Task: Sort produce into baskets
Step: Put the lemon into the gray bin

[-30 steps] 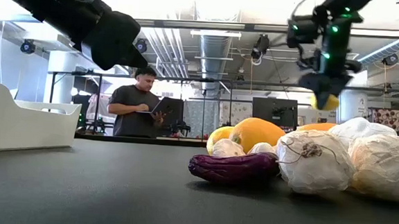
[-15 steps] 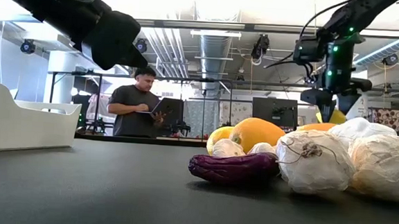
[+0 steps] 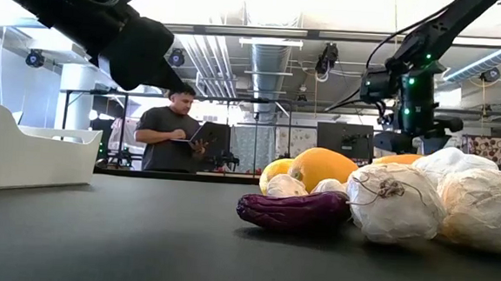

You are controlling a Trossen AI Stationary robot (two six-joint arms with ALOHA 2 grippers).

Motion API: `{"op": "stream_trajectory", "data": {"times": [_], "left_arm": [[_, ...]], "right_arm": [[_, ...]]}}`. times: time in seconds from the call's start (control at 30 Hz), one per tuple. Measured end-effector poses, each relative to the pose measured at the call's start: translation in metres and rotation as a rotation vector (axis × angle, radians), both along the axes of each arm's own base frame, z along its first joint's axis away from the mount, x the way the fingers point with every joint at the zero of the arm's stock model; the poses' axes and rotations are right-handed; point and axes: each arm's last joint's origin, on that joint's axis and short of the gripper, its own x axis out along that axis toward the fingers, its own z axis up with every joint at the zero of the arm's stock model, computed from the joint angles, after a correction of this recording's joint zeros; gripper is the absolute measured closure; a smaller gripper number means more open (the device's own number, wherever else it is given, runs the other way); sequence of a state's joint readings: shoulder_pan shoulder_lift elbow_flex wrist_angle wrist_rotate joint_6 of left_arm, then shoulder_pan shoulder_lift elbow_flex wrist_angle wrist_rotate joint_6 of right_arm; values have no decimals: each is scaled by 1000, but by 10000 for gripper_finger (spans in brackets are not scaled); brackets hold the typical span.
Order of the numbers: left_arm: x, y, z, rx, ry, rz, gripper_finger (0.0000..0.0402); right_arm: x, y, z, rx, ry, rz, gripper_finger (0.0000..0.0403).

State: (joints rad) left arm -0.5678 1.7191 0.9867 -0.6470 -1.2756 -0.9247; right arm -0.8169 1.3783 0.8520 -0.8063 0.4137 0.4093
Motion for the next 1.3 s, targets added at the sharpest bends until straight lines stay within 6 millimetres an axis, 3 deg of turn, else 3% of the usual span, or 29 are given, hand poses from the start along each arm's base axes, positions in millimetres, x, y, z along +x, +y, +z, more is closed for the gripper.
{"op": "stream_trajectory", "data": {"times": [0.23,0.4,0.5,0.67,0.8,1.1,1.3], "left_arm": [[0,0,1,37,-26,10,235],[0,1,1,46,-21,9,235],[0,1,1,47,-21,9,235],[0,1,1,47,-21,9,235],[0,1,1,48,-21,9,235],[0,1,2,58,-28,12,235],[0,1,2,56,-31,12,235]], "right_arm": [[-1,1,9,3,17,32,89],[2,5,35,-41,-42,77,64],[10,20,55,-61,-149,155,62],[30,71,80,-64,-322,354,71],[45,124,82,37,-462,450,82],[81,248,50,189,-433,850,85],[102,299,39,160,-388,1053,65]]}}
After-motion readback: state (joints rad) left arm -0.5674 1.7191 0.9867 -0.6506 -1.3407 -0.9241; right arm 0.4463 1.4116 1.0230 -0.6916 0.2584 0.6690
